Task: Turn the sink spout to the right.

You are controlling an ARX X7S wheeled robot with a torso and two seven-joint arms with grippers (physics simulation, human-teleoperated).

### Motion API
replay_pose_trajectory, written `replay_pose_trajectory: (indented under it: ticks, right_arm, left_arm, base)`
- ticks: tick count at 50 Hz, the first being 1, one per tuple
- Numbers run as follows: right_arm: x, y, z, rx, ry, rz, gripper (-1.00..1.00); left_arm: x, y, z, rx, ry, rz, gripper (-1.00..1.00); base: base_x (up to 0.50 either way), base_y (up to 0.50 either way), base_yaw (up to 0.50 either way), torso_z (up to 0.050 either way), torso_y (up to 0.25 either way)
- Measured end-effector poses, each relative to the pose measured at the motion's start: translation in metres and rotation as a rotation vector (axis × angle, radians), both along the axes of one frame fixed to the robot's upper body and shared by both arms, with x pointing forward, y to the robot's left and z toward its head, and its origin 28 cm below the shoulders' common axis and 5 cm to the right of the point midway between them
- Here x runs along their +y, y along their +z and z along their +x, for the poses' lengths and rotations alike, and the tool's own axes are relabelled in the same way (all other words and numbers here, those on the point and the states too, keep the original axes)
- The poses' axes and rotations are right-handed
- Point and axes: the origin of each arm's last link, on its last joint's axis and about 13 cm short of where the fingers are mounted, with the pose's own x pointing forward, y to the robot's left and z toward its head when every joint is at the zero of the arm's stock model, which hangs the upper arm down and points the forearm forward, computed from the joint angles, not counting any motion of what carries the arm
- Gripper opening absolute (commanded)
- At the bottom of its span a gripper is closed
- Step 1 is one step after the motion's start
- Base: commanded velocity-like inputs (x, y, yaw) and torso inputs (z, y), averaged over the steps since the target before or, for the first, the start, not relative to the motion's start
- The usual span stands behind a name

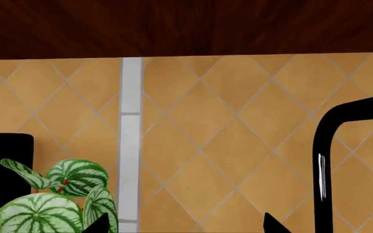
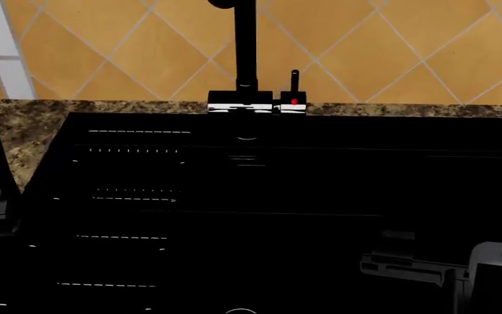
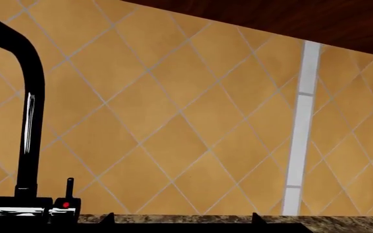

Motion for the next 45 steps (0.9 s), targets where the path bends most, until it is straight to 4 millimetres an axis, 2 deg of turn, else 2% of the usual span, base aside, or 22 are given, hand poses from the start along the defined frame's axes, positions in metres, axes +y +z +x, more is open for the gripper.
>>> replay_pose_trajectory:
  ticks: [15, 45]
  right_arm:
    - [0.001, 0.002, -0.001, -0.001, -0.002, 0.004, 1.00]
    - [0.011, 0.036, 0.000, 0.018, 0.026, 0.023, 1.00]
  left_arm:
    - [0.000, 0.000, 0.000, 0.000, 0.000, -0.002, 1.00]
    - [0.000, -0.001, 0.001, 0.006, -0.006, -0.006, 1.00]
  base:
    - [0.00, 0.00, 0.00, 0.000, 0.000]
    - [0.00, 0.00, 0.00, 0.000, 0.000]
